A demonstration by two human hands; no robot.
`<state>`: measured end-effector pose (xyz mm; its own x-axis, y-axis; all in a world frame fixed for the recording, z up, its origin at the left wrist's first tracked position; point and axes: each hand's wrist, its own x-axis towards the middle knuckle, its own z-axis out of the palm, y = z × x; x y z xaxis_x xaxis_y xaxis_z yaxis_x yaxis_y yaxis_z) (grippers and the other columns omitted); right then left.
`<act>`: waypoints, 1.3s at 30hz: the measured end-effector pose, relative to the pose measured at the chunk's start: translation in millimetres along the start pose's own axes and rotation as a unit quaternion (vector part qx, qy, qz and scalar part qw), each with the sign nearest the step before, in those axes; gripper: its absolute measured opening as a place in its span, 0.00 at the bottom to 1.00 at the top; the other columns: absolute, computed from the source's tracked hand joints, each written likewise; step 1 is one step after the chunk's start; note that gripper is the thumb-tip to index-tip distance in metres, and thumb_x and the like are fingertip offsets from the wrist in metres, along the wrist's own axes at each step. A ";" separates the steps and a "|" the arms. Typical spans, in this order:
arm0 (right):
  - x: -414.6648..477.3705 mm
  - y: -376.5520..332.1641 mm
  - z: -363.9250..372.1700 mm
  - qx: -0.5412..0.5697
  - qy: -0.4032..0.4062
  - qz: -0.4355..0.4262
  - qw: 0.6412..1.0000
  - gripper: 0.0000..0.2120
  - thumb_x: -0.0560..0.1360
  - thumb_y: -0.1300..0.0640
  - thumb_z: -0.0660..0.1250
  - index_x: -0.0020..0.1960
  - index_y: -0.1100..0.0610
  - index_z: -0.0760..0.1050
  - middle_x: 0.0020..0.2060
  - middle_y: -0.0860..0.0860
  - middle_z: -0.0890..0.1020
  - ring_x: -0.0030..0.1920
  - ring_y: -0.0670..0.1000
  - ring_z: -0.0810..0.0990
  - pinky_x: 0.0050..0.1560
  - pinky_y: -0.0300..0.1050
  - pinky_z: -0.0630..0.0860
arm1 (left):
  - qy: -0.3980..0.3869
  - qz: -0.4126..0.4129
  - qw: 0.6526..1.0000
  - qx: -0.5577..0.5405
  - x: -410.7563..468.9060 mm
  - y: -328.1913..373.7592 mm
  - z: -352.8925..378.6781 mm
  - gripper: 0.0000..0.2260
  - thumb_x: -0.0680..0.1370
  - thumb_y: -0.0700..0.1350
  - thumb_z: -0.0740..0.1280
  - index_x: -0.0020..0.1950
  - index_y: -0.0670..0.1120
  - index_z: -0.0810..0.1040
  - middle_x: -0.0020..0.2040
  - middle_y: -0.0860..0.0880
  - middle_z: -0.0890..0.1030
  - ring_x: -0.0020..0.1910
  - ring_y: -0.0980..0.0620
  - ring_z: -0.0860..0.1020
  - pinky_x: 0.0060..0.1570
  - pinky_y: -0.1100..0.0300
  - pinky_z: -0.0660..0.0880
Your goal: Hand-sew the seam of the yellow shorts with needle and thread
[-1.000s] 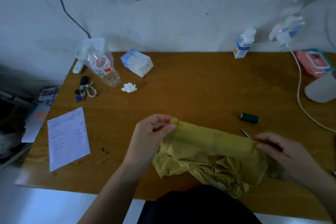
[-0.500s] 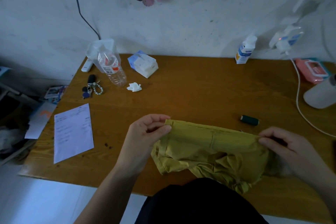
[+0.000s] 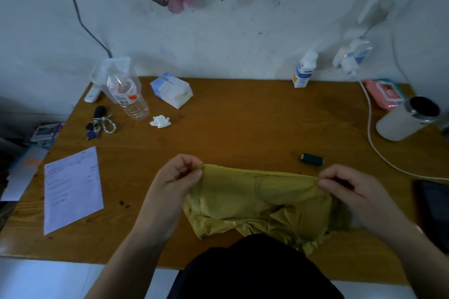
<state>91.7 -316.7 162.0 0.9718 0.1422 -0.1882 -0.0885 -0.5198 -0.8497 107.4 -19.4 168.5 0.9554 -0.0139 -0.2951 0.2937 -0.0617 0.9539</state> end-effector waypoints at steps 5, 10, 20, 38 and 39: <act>2.2 -16.1 4.5 0.027 0.009 -0.036 0.999 0.12 0.69 0.46 0.60 0.40 0.50 0.78 0.36 0.47 0.80 0.37 0.45 0.77 0.37 0.34 0.71 | 0.040 -0.052 0.997 -0.046 4.9 -3.6 2.7 0.14 0.78 0.33 0.53 0.40 0.46 0.73 0.37 0.47 0.69 0.37 0.51 0.67 0.38 0.55 0.63; 7.7 -26.0 7.7 0.060 0.016 -0.049 0.997 0.11 0.71 0.47 0.60 0.38 0.52 0.77 0.33 0.50 0.77 0.36 0.48 0.75 0.36 0.33 0.69 | -0.010 -0.106 0.983 -0.151 10.5 4.5 9.9 0.13 0.80 0.42 0.55 0.39 0.44 0.75 0.32 0.48 0.72 0.28 0.55 0.73 0.25 0.62 0.72; 13.7 -33.9 13.8 0.110 0.009 -0.038 0.993 0.10 0.70 0.47 0.62 0.37 0.51 0.77 0.31 0.49 0.75 0.36 0.51 0.74 0.38 0.36 0.71 | -0.157 -0.052 0.986 0.003 14.9 15.4 8.0 0.08 0.65 0.51 0.70 0.39 0.53 0.86 0.40 0.50 0.86 0.39 0.54 0.84 0.35 0.69 0.77; 10.7 -49.3 28.8 0.084 0.010 -0.049 0.995 0.09 0.73 0.50 0.61 0.39 0.51 0.76 0.30 0.48 0.76 0.33 0.47 0.74 0.36 0.36 0.70 | -0.070 -0.089 0.984 -0.136 11.8 10.7 44.0 0.21 0.81 0.46 0.56 0.30 0.51 0.80 0.31 0.51 0.79 0.32 0.56 0.79 0.34 0.62 0.76; 10.5 -50.4 29.9 0.081 0.010 -0.050 0.995 0.08 0.74 0.51 0.61 0.39 0.52 0.76 0.31 0.50 0.76 0.33 0.49 0.74 0.35 0.38 0.70 | -0.079 -0.108 0.979 -0.153 11.7 12.0 45.7 0.21 0.80 0.49 0.57 0.30 0.49 0.80 0.30 0.50 0.79 0.31 0.55 0.79 0.32 0.61 0.77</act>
<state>99.8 -263.8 188.1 0.9816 0.1686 -0.0893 -0.0229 -0.3605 -0.9325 120.6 -65.9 174.0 0.8600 -0.1884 -0.4742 0.5077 0.2222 0.8324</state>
